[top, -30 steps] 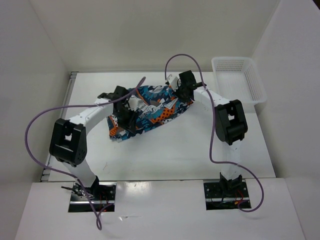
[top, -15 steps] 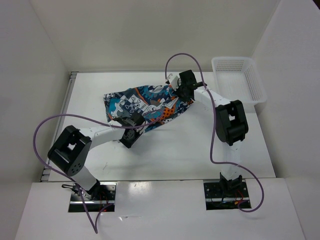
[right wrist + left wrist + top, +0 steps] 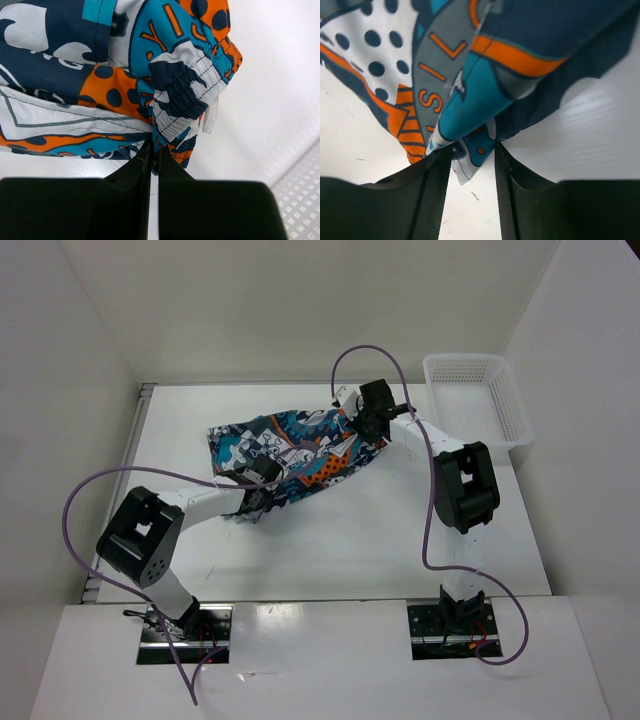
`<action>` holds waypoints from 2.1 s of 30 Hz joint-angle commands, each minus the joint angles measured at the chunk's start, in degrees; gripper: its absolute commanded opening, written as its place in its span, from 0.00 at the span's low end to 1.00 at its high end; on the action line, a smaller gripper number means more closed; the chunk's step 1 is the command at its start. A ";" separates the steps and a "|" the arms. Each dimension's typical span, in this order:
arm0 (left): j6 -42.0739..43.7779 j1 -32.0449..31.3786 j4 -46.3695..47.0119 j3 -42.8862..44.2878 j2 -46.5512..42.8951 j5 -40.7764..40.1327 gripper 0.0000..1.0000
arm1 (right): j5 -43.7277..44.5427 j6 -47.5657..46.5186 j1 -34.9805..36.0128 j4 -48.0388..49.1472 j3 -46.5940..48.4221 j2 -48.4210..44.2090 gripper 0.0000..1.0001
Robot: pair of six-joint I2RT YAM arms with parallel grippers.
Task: Fold and stack the shorts
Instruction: Fold the shorts
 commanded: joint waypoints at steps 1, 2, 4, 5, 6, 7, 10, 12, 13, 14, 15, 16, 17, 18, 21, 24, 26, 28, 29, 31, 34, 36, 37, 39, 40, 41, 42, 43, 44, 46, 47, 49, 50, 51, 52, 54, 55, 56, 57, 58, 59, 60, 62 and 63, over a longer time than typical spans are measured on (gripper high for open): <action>0.14 2.46 0.33 0.43 3.00 -0.06 0.47 | -0.50 0.29 -0.30 1.10 -0.57 -3.51 0.00; 0.14 3.25 -0.54 0.44 3.01 0.47 0.46 | -0.50 0.29 -0.30 1.10 -0.57 -3.51 0.00; 0.14 3.86 -2.04 0.44 3.80 1.78 0.41 | -0.50 0.29 -0.30 1.10 -0.57 -3.51 0.00; 0.14 3.87 -3.00 0.44 3.80 2.83 0.37 | -0.50 0.29 -0.30 1.10 -0.57 -3.51 0.00; 0.14 3.87 -4.67 1.22 3.80 5.11 0.25 | -0.50 0.29 -0.30 1.10 -0.57 -3.51 0.00; 0.14 3.87 -5.29 1.23 3.80 6.00 0.19 | -0.50 0.29 -0.30 1.10 -0.57 -3.51 0.00; 0.14 3.87 -5.30 1.23 3.80 6.01 0.03 | -0.50 0.29 -0.30 1.10 -0.57 -2.98 0.00; 0.14 3.87 -5.83 1.23 3.19 4.70 0.00 | 0.81 0.29 -0.30 1.88 -0.57 -2.98 0.00; 0.14 4.39 -5.83 0.71 0.66 3.21 0.00 | 2.56 0.29 -0.30 2.50 -0.57 -2.98 0.00; 0.14 4.40 -5.83 0.70 0.64 3.20 0.00 | 2.58 -0.41 -0.30 3.37 -0.57 -2.98 0.00; 0.14 5.27 -5.83 0.70 -0.06 3.20 0.00 | 3.27 -0.42 -0.30 3.38 -0.57 -3.50 0.00; 0.14 6.41 -5.83 0.70 -1.37 2.59 0.00 | 3.28 -0.42 -0.91 3.90 -0.57 -3.51 0.00; 0.14 6.94 -6.44 0.01 -1.90 2.58 0.00 | 3.28 -1.03 -1.43 3.91 -0.57 -3.51 0.00; 0.14 7.47 -6.96 -0.61 -2.43 2.06 0.00 | 3.28 -1.64 -1.44 3.39 -1.17 -4.11 0.00; 0.14 9.58 -6.97 -2.72 -4.11 1.26 0.00 | 3.46 -3.49 -1.44 2.16 -3.20 -6.13 0.00; 0.14 10.81 -6.97 -2.73 -4.72 1.26 0.00 | 0.12 -3.49 -1.44 -0.13 -5.83 -7.89 0.00; 0.14 10.81 -6.97 -2.73 -4.72 1.79 0.00 | -1.72 -3.49 -1.44 -0.74 -8.29 -8.95 0.00; 0.14 10.81 -6.97 -1.94 -4.72 3.54 0.00 | -3.31 -3.49 -1.44 -2.23 -10.48 -10.18 0.00; 0.14 10.81 -6.97 -1.93 -4.20 3.55 0.00 | -4.01 -3.49 0.13 -2.77 -11.28 -10.19 0.00; 0.14 10.20 -6.97 -0.71 -4.20 3.55 0.00 | -5.33 -3.49 1.72 -3.29 -13.74 -11.50 0.00; 0.14 10.20 -6.97 -1.31 -4.20 3.55 0.00 | -7.35 -1.92 3.13 -3.30 -16.29 -13.26 0.00; 0.14 10.20 -6.97 -2.36 -4.72 3.55 0.00 | -7.36 -0.77 3.13 -3.30 -19.18 -14.84 0.12; 0.14 10.20 -6.97 -2.90 -4.72 3.03 0.00 | -7.36 -0.77 3.13 -3.30 -20.16 -15.37 0.21; 0.14 10.20 -6.97 -3.69 -5.25 3.02 0.00 | -6.75 0.37 3.13 -3.30 -21.48 -16.16 0.38; 0.14 10.20 -6.97 -3.69 -5.25 3.02 0.00 | -7.26 0.90 3.13 -3.91 -21.48 -16.86 0.40; 0.14 10.20 -6.97 -4.30 -5.25 3.02 0.00 | -8.66 1.86 2.17 -4.96 -20.44 -17.39 0.40; 0.14 10.20 -6.97 -4.31 -5.25 3.02 0.00 | -10.68 2.74 -0.27 -6.27 -17.30 -17.39 0.41; 0.14 10.20 -6.45 -4.31 -5.25 3.02 0.00 | -15.92 3.97 -1.95 -7.77 -15.09 -17.39 0.43; 0.14 10.72 -6.44 -5.09 -5.25 2.41 0.00 | -19.28 7.11 -3.79 -10.83 -10.02 -17.39 0.46; 0.14 10.73 -5.75 -5.98 -5.25 1.88 0.00 | -28.57 9.50 -8.46 -13.31 -5.51 -17.92 0.59; 0.14 10.73 -5.13 -6.76 -5.25 1.88 0.00 | -30.10 12.12 -9.43 -13.32 -3.31 -17.92 0.63; 0.14 11.33 -4.51 -7.38 -5.25 1.27 0.00 | -31.69 14.08 -9.97 -12.62 -1.98 -17.92 0.70; 0.14 11.34 -3.81 -7.38 -4.73 1.26 0.00 | -32.31 15.39 -9.97 -12.01 -1.19 -17.92 0.72; 0.14 11.34 -3.80 -7.38 -4.72 0.65 0.00 | -33.19 15.40 -9.97 -12.00 -1.18 -17.05 0.75; 0.14 11.86 -3.80 -7.38 -4.72 0.65 0.00 | -33.89 15.40 -9.97 -12.00 -0.31 -17.04 0.79; 0.14 12.39 -3.80 -6.86 -4.20 0.12 0.00 | -31.80 17.75 -9.97 -8.17 -0.30 -15.03 0.79; 0.14 12.40 -3.20 -6.86 -4.20 0.12 0.00 | -27.96 18.73 -9.97 -6.04 -1.26 -14.06 0.79; 0.14 13.00 -3.19 -6.86 -3.67 0.12 0.00 | -26.44 18.74 -9.97 -4.37 -1.88 -12.83 0.79; 0.14 13.01 -3.19 -6.33 -3.67 0.12 0.00 | -25.65 18.05 -9.97 -3.57 -1.36 -11.26 0.79; 0.14 13.01 -3.19 -5.72 -2.97 0.12 0.00 | -24.94 17.52 -9.97 -3.56 0.47 -7.59 0.79; 0.14 13.01 -3.19 -5.71 -2.44 -0.49 0.00 | -23.28 17.51 -9.97 -3.56 1.71 -5.72 0.79; 0.14 13.01 -3.19 -4.15 -2.44 -0.49 0.00 | -22.31 17.51 -9.97 -2.43 2.76 -4.14 0.79; 0.14 13.01 -3.80 -3.60 -2.44 -0.49 0.00 | -20.72 17.51 -9.97 -1.80 5.40 -0.18 0.79; 0.14 13.01 -3.80 -2.73 -2.44 -0.49 0.00 | -20.72 16.03 -9.97 -1.80 6.19 0.97 0.79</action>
